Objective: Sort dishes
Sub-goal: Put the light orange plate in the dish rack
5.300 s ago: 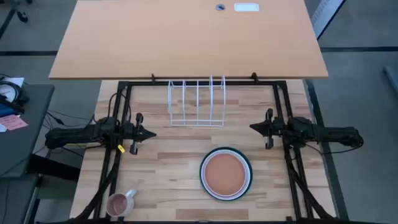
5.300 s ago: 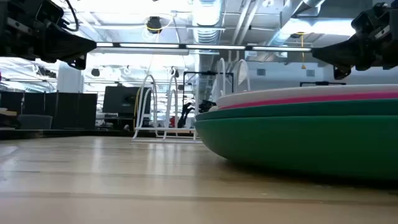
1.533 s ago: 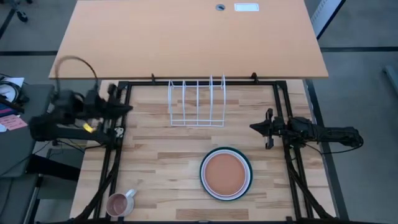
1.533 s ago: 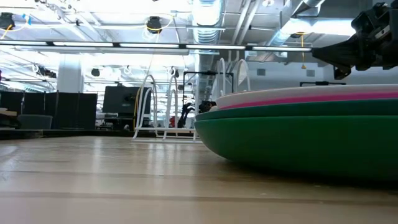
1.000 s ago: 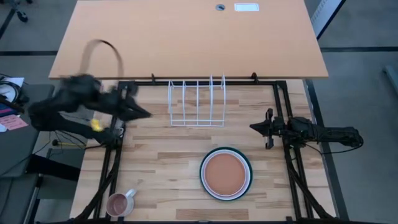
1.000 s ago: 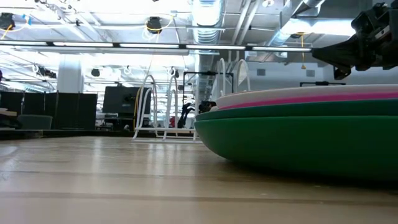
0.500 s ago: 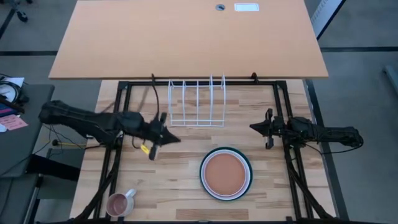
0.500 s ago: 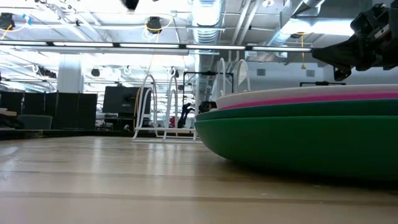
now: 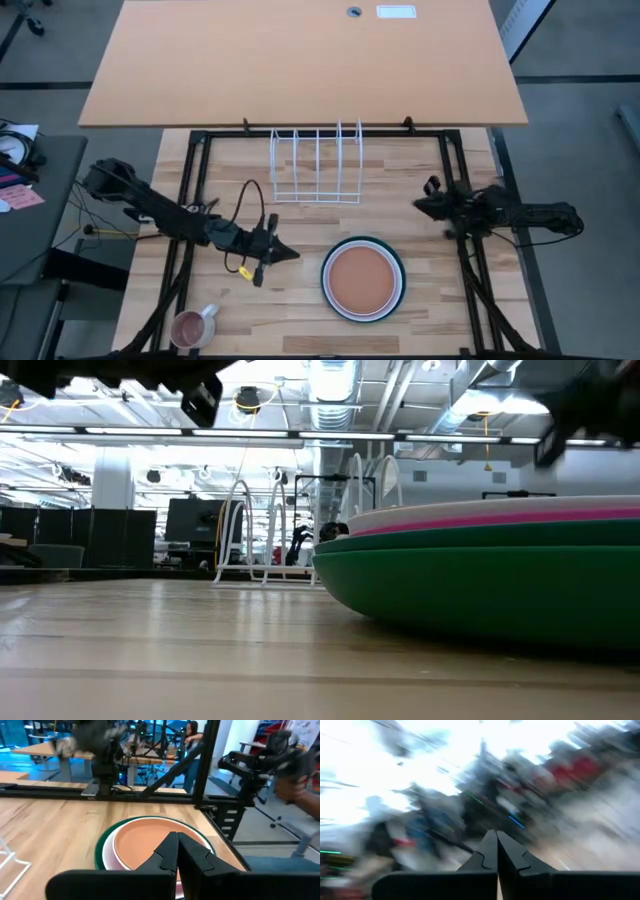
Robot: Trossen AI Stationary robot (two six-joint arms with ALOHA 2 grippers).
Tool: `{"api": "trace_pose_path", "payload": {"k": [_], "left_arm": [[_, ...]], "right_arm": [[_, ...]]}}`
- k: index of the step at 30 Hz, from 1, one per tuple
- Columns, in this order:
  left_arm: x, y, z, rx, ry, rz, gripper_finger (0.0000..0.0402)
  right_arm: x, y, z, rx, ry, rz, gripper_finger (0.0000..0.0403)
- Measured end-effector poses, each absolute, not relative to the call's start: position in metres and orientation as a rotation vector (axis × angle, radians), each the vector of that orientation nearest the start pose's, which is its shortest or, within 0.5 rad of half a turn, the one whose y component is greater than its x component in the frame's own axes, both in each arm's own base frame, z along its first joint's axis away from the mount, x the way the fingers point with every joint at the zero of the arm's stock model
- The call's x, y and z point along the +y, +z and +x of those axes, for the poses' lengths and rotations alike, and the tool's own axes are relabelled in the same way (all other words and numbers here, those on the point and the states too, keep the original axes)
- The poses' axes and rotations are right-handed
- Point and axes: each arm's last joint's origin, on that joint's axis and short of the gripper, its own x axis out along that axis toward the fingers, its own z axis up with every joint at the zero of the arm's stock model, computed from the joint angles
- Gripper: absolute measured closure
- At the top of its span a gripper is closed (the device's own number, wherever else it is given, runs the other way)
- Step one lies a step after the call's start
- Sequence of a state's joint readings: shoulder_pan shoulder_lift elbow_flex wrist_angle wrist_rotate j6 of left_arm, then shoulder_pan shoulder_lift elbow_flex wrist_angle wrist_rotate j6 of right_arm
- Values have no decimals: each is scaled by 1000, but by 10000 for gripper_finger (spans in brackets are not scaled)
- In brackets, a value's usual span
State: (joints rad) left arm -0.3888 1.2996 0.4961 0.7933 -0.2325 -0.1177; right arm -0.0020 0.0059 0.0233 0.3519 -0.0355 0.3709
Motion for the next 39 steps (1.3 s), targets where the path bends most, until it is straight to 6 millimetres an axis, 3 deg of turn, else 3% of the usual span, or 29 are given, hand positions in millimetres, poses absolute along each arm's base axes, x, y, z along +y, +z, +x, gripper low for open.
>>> {"api": "trace_pose_path", "payload": {"k": [3, 8, 10, 12, 16, 22, 28, 33, 39], "left_arm": [[-94, 222, 247, -38, -153, -101, 402], [-97, 238, 256, -105, -146, -85, 402], [-97, 246, 258, -130, -127, -108, 402], [-98, 254, 262, -141, -103, -136, 402], [-100, 271, 270, -141, -58, -145, 402], [-104, 298, 286, 35, -26, -122, 402], [-95, 320, 292, 262, 86, -195, 402], [-92, 322, 292, 271, 153, -303, 402], [-97, 301, 295, 330, 178, -342, 402]], "right_arm": [[5, 240, 77, -474, 215, 319, 403], [7, 319, 46, -415, 243, 212, 403], [9, 342, 47, -349, 260, 188, 403], [12, 353, 59, -277, 287, 176, 403], [26, 339, 98, -45, 326, 172, 403], [47, 304, 145, 286, 180, 193, 403], [56, 311, 167, 480, 82, 328, 403], [75, 314, 187, 573, 51, 272, 403], [92, 283, 204, 781, -45, 239, 403]]}}
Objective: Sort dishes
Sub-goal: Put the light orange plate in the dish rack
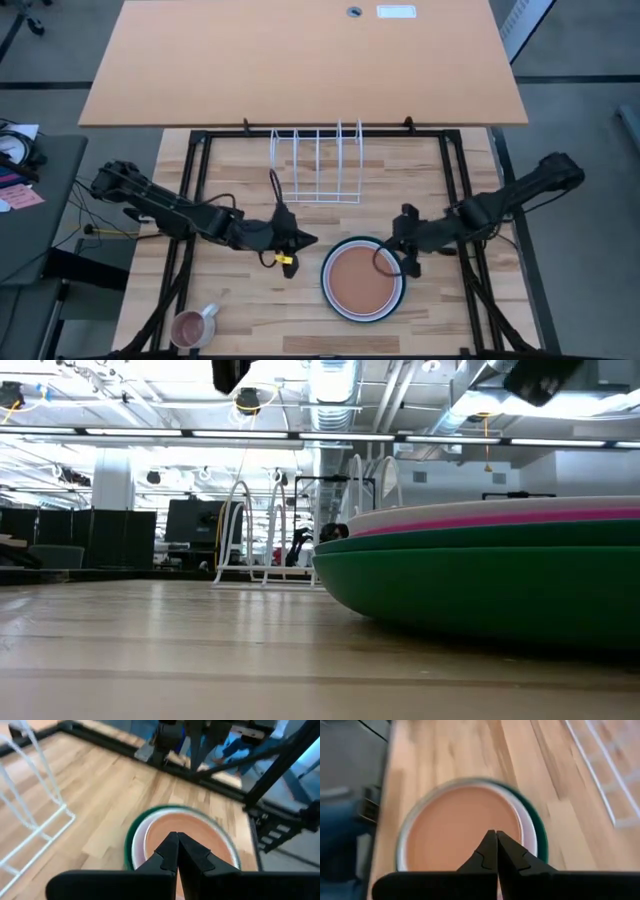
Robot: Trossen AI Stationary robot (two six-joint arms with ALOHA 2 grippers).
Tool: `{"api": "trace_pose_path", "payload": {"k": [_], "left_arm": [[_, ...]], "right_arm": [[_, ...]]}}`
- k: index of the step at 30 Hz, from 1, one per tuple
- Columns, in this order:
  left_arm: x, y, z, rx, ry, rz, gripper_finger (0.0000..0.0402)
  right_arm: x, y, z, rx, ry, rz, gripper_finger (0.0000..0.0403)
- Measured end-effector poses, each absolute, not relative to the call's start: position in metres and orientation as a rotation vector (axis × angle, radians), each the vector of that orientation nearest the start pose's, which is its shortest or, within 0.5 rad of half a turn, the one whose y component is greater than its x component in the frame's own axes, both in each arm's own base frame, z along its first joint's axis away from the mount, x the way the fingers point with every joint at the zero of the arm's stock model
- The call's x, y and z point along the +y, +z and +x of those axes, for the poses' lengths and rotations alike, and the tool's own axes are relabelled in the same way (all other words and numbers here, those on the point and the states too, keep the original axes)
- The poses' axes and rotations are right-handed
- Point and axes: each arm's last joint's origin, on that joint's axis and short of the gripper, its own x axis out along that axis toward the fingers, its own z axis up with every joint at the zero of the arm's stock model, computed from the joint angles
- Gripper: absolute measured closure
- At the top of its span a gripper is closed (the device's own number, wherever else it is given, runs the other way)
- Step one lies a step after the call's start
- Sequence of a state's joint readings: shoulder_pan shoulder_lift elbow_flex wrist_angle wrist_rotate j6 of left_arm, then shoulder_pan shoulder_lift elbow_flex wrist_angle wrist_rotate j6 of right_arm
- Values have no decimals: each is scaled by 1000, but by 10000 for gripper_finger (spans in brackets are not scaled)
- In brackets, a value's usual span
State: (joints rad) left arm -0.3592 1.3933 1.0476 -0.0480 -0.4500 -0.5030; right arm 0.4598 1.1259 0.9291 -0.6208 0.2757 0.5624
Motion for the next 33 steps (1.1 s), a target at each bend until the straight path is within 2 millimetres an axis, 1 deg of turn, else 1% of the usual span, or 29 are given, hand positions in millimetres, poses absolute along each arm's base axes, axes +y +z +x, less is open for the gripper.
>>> {"api": "trace_pose_path", "payload": {"k": [2, 4, 8, 12, 17, 20, 24, 30, 33], "left_arm": [[-100, 296, 301, 331, 179, -349, 402], [-103, 285, 307, 374, 160, -349, 400], [-109, 265, 319, 431, 128, -362, 377], [-111, 252, 325, 471, 125, -374, 339], [-113, 248, 326, 510, 94, -399, 300], [-114, 248, 325, 518, 70, -375, 288], [-114, 248, 325, 523, 54, -365, 286], [-113, 240, 322, 567, 68, -350, 287], [-113, 237, 321, 575, 79, -374, 287]], "right_arm": [[96, 271, 208, 849, -75, 236, 402], [100, 260, 213, 917, -99, 209, 396], [103, 241, 221, 1010, -130, 155, 370], [101, 234, 228, 1065, -156, 120, 343], [103, 222, 233, 1115, -194, 139, 333], [109, 214, 233, 1150, -206, 141, 334], [117, 205, 229, 1209, -237, 145, 343], [128, 204, 224, 1205, -249, 198, 375], [133, 204, 221, 1203, -250, 214, 392]]}}
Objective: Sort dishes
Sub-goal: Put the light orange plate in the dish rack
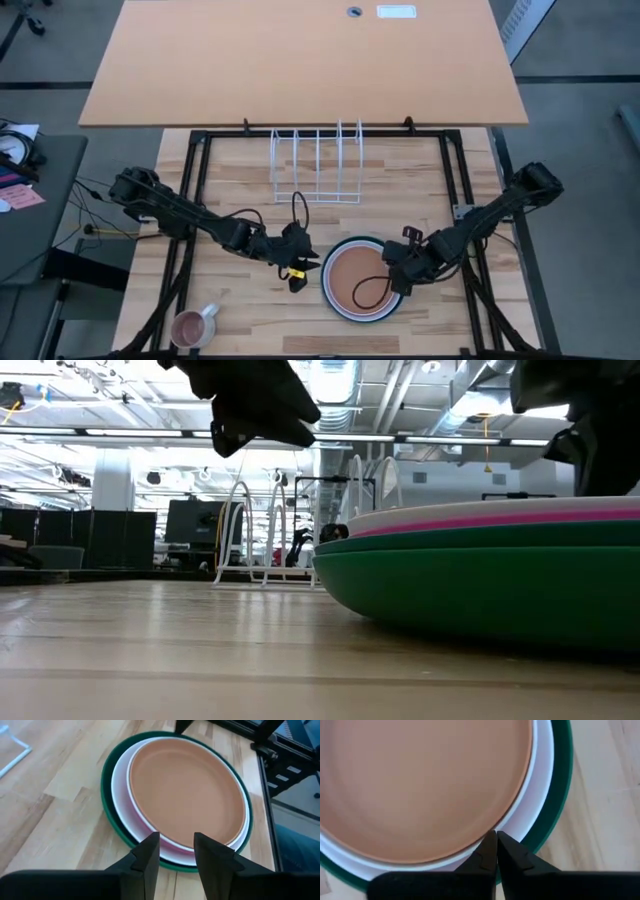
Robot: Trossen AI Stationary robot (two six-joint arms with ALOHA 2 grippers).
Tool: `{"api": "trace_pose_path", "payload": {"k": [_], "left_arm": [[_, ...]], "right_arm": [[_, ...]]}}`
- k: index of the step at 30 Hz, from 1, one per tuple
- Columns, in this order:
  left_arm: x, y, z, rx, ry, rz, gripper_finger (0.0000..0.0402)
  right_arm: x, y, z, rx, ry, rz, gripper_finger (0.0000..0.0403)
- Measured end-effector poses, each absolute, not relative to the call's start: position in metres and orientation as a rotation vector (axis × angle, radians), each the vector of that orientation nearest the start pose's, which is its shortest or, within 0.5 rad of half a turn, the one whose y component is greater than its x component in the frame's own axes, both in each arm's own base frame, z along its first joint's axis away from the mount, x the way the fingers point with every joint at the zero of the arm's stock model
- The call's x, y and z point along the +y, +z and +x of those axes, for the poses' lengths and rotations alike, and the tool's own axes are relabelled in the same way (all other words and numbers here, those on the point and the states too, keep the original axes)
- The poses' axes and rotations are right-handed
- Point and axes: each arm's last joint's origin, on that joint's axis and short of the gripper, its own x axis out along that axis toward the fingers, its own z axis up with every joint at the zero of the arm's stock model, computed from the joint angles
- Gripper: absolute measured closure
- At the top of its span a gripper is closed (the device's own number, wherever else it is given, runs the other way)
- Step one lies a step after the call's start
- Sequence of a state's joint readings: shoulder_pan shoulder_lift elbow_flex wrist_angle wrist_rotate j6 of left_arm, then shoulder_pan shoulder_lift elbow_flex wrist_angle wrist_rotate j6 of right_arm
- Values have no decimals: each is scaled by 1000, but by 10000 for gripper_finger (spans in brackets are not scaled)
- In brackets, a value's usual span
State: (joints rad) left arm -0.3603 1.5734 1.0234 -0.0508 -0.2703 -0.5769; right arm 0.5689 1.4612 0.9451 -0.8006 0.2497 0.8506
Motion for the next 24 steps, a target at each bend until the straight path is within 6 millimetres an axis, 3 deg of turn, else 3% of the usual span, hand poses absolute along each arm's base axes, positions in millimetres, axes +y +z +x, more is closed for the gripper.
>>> {"api": "trace_pose_path", "payload": {"k": [4, 10, 14, 24], "left_arm": [[-114, 228, 325, 551, 93, -408, 287], [-122, 213, 347, 465, 73, -423, 281], [-126, 215, 356, 448, 86, -412, 261], [-129, 202, 360, 492, 139, -391, 244]], "right_arm": [[140, 205, 217, 1196, -257, 239, 399], [146, 205, 214, 1175, -263, 256, 397], [148, 205, 214, 1144, -260, 253, 397], [151, 205, 215, 1123, -262, 251, 397]]}}
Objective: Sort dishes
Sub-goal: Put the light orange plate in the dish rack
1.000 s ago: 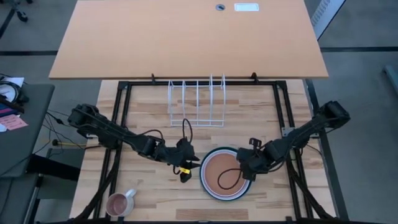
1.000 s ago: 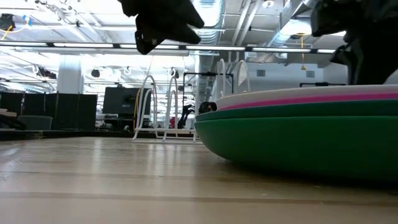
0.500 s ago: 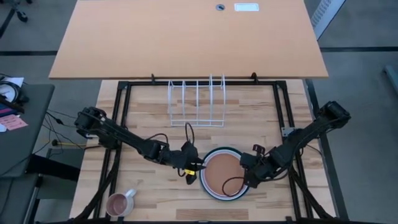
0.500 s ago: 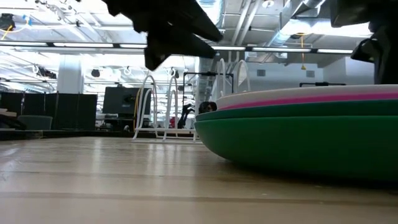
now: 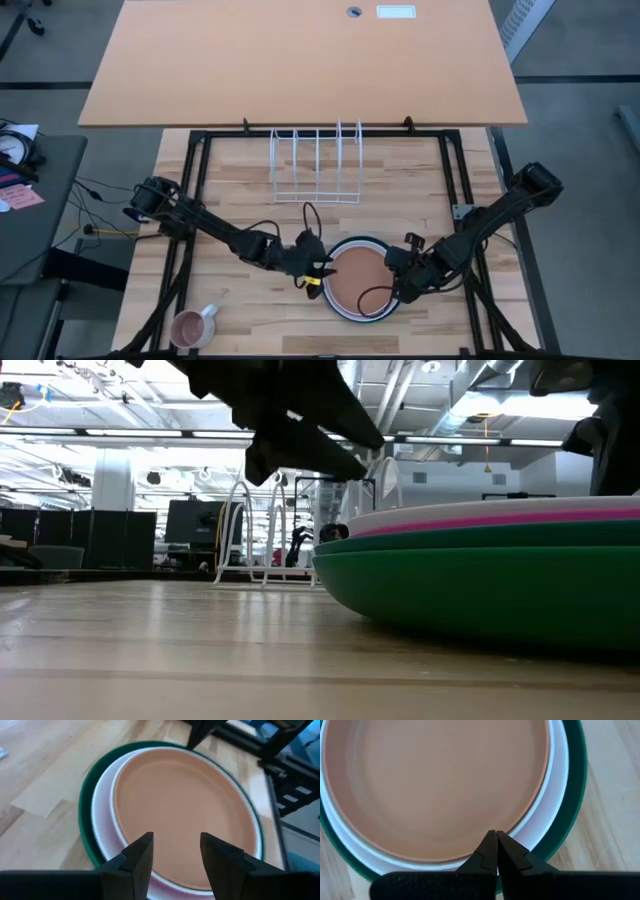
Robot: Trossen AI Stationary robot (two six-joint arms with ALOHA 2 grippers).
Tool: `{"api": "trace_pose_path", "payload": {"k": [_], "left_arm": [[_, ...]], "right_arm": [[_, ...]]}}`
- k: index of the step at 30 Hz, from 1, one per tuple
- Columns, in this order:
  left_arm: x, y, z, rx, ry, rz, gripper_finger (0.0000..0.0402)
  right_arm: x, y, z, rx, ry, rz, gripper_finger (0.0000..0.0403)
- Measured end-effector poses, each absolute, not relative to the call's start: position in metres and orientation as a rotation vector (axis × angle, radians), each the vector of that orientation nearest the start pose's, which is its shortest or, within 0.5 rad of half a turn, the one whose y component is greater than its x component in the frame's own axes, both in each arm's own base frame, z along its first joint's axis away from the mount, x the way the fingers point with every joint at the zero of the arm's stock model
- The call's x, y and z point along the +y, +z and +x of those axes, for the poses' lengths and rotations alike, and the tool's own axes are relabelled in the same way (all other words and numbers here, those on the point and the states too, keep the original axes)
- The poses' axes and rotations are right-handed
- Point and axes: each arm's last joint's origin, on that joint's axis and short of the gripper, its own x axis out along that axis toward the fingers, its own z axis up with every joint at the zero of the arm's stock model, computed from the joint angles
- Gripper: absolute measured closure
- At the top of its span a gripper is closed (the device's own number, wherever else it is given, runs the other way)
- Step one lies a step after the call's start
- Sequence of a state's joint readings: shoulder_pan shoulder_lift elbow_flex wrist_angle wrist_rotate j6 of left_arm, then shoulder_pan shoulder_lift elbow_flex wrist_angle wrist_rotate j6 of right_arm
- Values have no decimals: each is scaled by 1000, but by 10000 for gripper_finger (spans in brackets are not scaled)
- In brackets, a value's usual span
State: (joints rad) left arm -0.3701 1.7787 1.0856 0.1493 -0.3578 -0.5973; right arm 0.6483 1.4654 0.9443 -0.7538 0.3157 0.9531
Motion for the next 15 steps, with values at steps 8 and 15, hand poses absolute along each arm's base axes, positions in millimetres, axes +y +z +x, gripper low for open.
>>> {"api": "trace_pose_path", "payload": {"k": [8, 15], "left_arm": [[-129, 175, 367, 540, 191, -408, 243], [-130, 173, 368, 545, 195, -419, 243]], "right_arm": [[156, 190, 218, 1181, -274, 219, 397], [159, 187, 220, 1197, -267, 235, 397]]}}
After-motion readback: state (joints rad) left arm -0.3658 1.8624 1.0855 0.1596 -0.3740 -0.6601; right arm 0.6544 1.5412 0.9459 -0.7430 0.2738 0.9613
